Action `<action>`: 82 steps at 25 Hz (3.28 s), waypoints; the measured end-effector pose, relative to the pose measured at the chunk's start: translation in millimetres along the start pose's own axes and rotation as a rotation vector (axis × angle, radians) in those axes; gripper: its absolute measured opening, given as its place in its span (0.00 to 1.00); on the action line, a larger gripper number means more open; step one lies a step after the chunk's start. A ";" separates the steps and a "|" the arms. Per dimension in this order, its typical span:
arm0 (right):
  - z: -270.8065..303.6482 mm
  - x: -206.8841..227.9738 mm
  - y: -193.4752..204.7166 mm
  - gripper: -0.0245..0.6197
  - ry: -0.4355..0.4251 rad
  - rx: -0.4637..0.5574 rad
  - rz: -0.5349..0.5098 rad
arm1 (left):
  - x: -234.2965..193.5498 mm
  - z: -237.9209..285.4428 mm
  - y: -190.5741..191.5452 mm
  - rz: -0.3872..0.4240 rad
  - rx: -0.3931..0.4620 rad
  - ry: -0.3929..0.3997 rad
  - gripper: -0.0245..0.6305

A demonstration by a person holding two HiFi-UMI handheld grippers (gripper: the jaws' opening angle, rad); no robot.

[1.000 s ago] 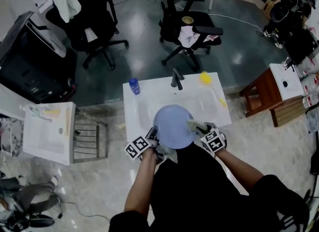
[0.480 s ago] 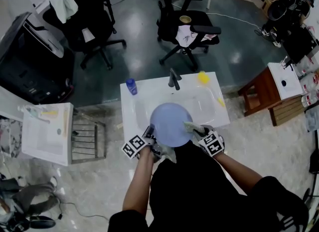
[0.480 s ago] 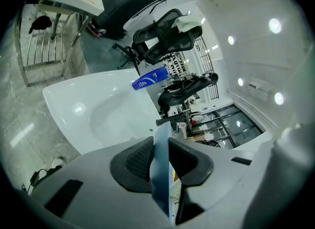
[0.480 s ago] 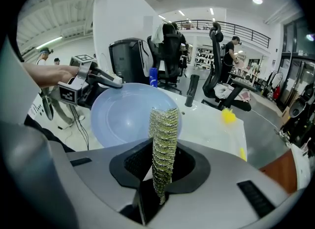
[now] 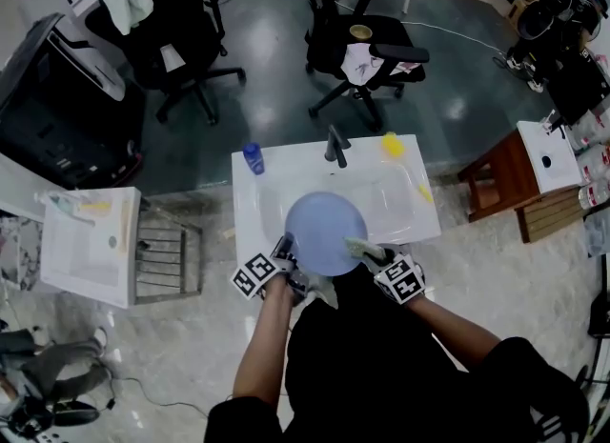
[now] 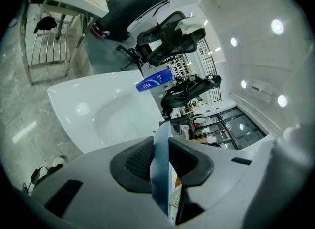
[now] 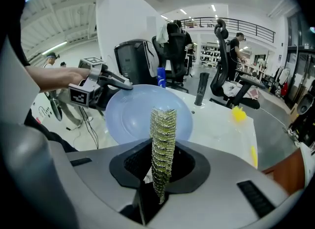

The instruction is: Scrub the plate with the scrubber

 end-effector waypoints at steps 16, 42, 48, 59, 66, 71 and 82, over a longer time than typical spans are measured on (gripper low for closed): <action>1.2 -20.2 -6.6 0.14 -0.048 0.015 0.143 | 5.4 11.4 -0.6 -0.010 0.027 -0.005 0.16; 20.4 -43.6 -24.8 0.14 -0.196 0.041 0.290 | 5.7 23.6 6.3 -0.027 0.021 -0.037 0.16; 26.3 -39.0 -37.5 0.14 -0.220 0.054 0.311 | 14.4 27.0 8.6 -0.042 0.007 -0.016 0.16; 38.7 -26.0 -57.5 0.13 -0.236 0.071 0.341 | 29.5 35.6 15.2 -0.047 -0.023 0.028 0.16; 52.2 -14.5 -73.7 0.14 -0.253 0.071 0.316 | 36.2 40.7 17.4 -0.040 -0.036 0.041 0.16; 64.3 -4.0 -82.0 0.13 -0.270 0.062 0.289 | 38.8 43.3 17.2 -0.018 -0.032 0.049 0.16; 94.1 26.6 -93.0 0.14 -0.322 -0.021 0.254 | 47.8 41.1 16.7 -0.010 -0.045 0.099 0.15</action>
Point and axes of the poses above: the fingertips, and each gripper's own axes: z forward along the fingers, x to its right, y out of its underside, the point moved 6 cm from there along -z, backward along the fingers, and after that the axes turned 13 degrees about x, right-handed, at the moved point
